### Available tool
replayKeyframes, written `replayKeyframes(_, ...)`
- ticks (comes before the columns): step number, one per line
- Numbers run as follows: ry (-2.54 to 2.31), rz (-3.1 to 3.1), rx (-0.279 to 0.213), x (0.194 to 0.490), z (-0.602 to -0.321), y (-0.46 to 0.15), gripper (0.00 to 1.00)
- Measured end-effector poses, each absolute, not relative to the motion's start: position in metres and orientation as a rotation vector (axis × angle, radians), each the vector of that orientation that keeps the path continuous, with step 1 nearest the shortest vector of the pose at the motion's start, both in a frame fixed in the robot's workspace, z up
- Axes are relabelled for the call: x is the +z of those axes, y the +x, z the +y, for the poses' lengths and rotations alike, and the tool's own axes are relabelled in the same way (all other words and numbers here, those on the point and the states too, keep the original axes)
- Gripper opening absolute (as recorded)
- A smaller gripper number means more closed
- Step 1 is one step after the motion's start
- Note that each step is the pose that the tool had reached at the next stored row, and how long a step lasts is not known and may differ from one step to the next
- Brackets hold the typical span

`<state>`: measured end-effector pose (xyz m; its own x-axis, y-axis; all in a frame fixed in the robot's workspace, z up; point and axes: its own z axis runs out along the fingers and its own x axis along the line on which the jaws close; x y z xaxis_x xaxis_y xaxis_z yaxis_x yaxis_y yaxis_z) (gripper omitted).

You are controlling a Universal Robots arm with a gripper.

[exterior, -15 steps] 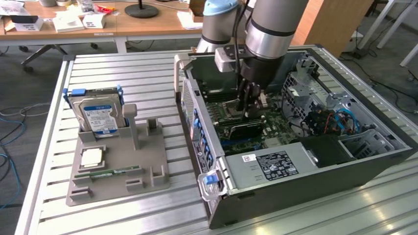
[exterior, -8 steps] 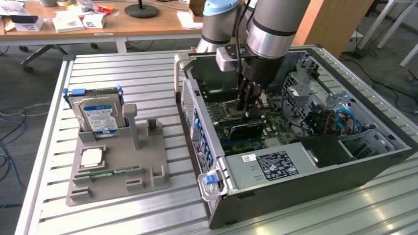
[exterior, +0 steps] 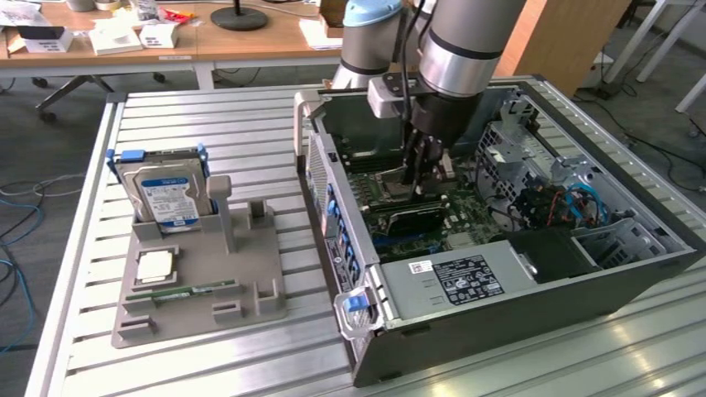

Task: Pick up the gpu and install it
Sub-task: 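Insert the gpu into the slot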

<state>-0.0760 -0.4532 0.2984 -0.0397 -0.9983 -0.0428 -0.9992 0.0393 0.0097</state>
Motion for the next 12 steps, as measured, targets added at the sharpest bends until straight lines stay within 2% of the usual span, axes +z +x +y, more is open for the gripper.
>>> replayKeyframes(12,-2.159,2.245,0.061,0.3073,-0.4532,-0.0714,0.40)
